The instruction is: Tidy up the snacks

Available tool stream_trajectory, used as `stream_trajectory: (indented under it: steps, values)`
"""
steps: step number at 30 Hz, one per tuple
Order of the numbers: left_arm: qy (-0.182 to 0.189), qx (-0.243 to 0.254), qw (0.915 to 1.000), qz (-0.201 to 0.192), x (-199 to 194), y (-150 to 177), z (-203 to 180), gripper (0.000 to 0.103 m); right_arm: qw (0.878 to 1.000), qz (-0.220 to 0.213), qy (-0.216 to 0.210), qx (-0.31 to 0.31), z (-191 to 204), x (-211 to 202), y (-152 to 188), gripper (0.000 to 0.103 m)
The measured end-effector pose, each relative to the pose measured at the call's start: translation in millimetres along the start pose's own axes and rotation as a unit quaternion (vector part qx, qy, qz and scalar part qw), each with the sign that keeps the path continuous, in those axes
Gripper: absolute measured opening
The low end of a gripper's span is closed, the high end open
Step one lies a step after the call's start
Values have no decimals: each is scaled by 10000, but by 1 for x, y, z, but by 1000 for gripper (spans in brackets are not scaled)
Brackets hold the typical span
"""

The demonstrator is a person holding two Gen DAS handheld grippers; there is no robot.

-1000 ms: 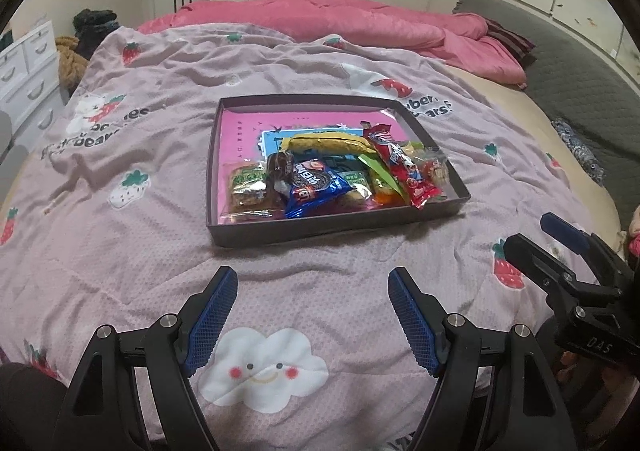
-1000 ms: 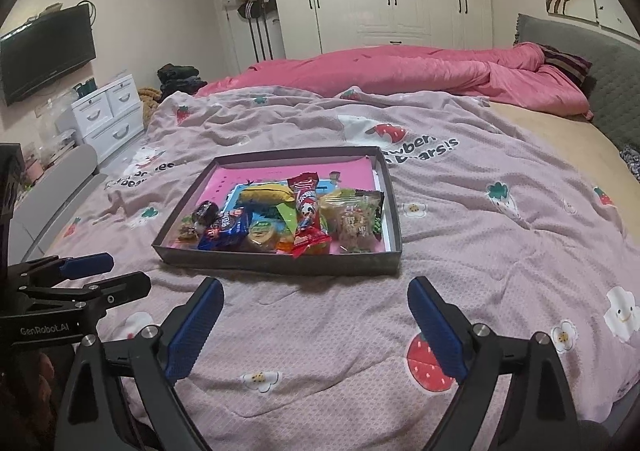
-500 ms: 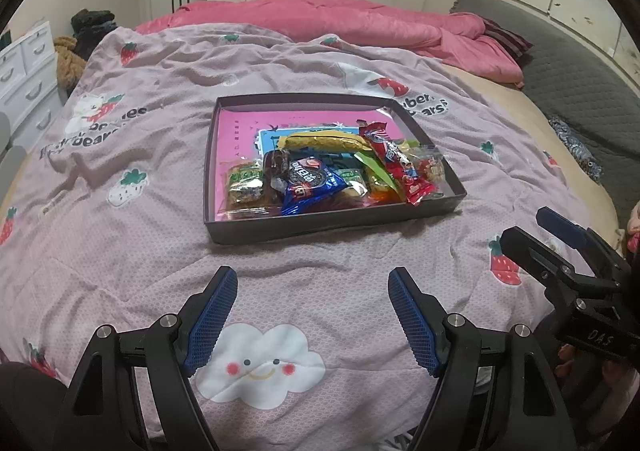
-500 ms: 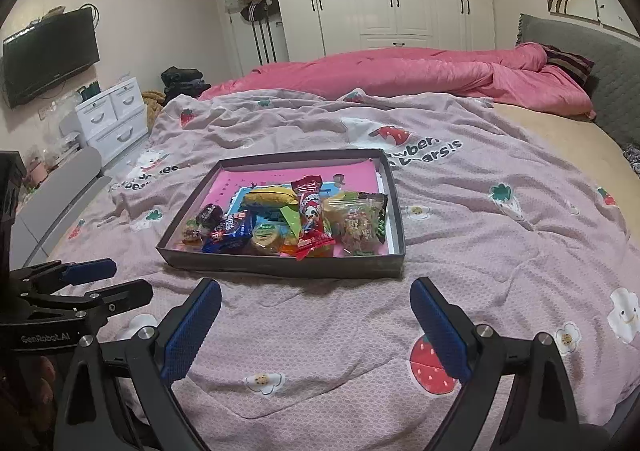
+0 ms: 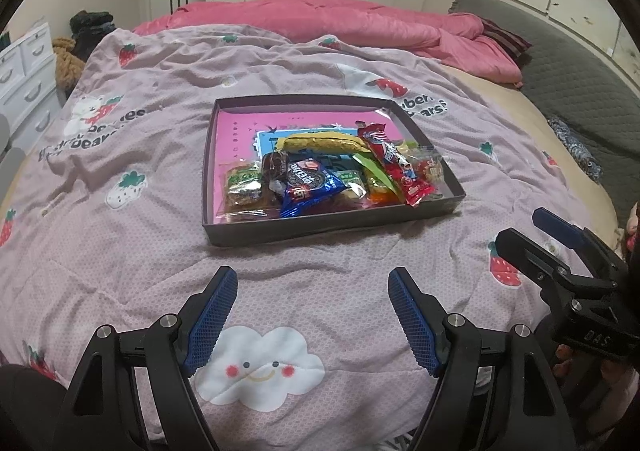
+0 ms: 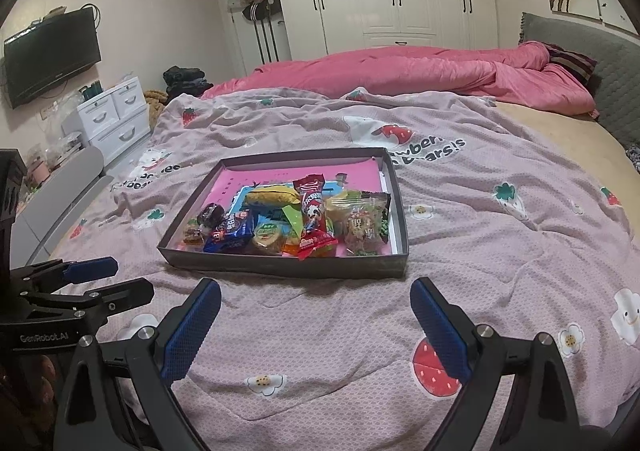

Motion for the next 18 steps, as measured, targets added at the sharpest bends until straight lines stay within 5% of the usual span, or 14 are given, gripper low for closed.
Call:
stream_trajectory:
  steps: [18]
  values:
    - [-103,20,9999,15,2,-1,4,79,10000,48,54,49,-5,5,2,96]
Point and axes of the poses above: each gripper's, at about its wrist camera, not at the fingertips, and x roughly the way its jaws point, z to its left, y to its underside, the point moved 3 cm from there along x, roughly the way its jaws point, and after that the axes turned 6 degrees about -z, right-handed, at the moved point
